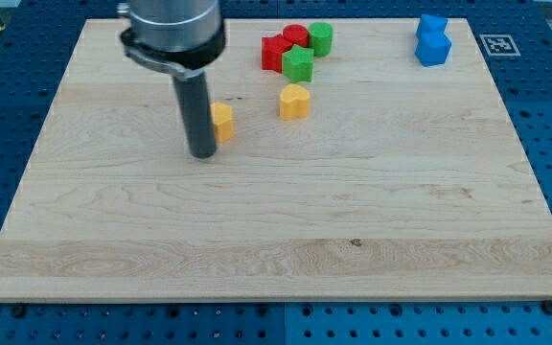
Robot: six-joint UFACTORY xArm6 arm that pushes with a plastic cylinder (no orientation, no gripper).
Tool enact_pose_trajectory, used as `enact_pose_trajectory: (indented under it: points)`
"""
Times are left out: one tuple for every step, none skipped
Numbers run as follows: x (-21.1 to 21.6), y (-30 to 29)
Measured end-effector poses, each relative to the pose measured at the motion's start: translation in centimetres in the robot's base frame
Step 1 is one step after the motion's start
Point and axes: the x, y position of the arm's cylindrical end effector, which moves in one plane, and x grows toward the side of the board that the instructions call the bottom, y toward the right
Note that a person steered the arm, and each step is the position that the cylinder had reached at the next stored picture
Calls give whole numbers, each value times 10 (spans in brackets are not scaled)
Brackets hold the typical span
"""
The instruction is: Nudge the yellow hexagon towards center
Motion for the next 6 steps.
enact_pose_trajectory:
  points:
    - [-2,-25]
    - [-8,-31]
    - [-18,-20]
    - [-18,-19]
    - [-18,-6]
    - [-18,26]
